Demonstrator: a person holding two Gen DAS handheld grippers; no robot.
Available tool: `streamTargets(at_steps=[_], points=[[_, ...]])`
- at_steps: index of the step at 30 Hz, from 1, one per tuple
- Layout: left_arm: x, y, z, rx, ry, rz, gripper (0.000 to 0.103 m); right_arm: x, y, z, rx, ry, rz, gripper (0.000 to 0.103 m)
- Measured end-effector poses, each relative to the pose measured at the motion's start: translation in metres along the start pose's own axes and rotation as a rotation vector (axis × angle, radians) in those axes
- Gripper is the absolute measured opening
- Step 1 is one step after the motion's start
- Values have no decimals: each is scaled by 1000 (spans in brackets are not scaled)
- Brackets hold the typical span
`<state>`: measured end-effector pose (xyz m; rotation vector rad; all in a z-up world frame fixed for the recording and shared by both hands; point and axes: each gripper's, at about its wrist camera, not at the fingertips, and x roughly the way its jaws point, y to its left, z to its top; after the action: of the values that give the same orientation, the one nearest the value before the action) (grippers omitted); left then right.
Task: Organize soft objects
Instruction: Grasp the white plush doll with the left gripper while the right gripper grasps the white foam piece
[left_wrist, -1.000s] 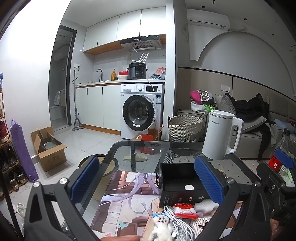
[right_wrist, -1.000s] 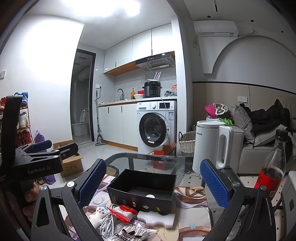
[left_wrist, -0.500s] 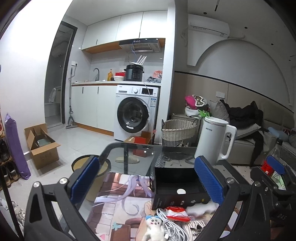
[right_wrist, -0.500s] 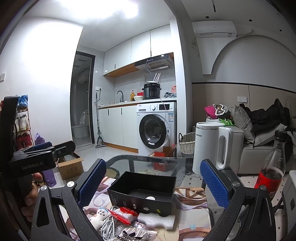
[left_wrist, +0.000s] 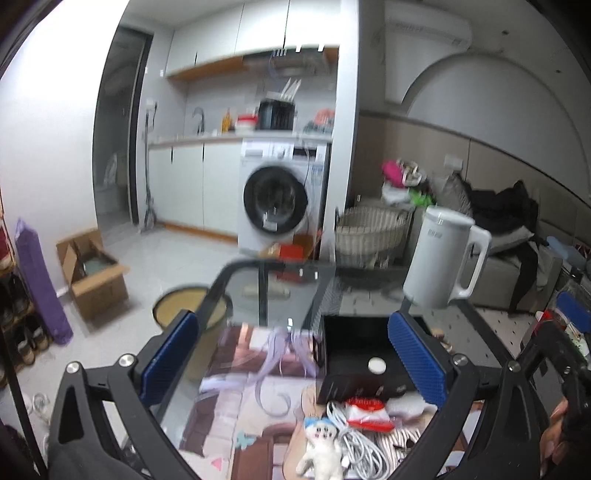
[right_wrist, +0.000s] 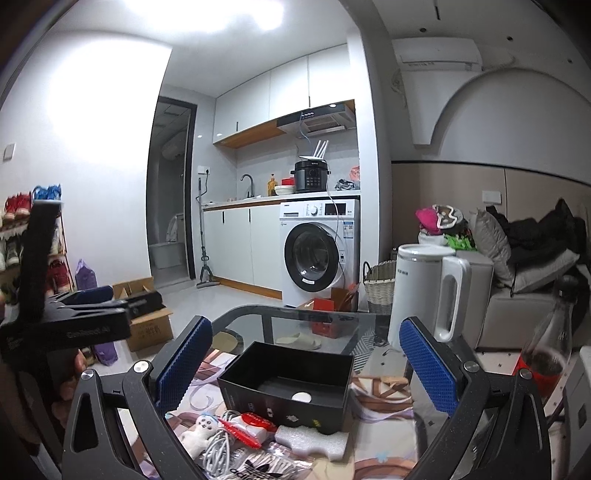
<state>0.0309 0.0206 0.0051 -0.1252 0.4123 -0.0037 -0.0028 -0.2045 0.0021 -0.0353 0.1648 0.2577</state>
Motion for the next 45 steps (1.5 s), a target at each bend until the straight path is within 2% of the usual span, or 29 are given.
streamTargets(at_steps=[4,6,8,12,15,19,22,23,25,26,29,31,33,34,35,36,40,45], points=[[15,5,3,-25,93,-7,103,6,-1,8,-28,24,3,103],[20,2,3,-23,115,-4,103,11,0,11,-42,53,11,103],[29,0,5,-11,165,22,103,20,-1,13,-54,95,22,103],[48,-1,2,44,282,4,103,46,-8,10,-64,219,45,103],[59,-3,-4,87,386,-58,103,73,-12,3,-85,371,75,103],[75,-13,-15,173,470,-22,101,99,-14,-12,-126,499,100,102],[91,-15,-26,213,544,-5,101,118,-18,-26,-151,585,107,91],[97,-15,-31,219,575,2,101,126,-21,-32,-153,620,115,82],[106,-16,-43,235,633,-3,99,139,-25,-43,-158,691,124,77],[109,-17,-47,239,657,-20,94,145,-26,-51,-168,729,130,75],[116,-22,-59,252,720,-62,94,160,-26,-75,-212,832,141,62],[117,-25,-66,262,745,-79,94,167,-27,-90,-232,893,154,62],[119,-26,-71,272,771,-96,90,171,-29,-99,-238,921,161,62],[120,-27,-73,276,783,-100,85,172,-29,-105,-244,933,166,62],[121,-27,-76,277,794,-103,75,174,-28,-111,-256,946,170,62],[123,-27,-80,281,804,-105,72,176,-27,-115,-267,953,173,62],[126,-33,-91,311,842,-124,71,182,-27,-119,-280,953,186,62],[127,-40,-95,327,845,-130,71,190,-27,-118,-274,949,203,62]])
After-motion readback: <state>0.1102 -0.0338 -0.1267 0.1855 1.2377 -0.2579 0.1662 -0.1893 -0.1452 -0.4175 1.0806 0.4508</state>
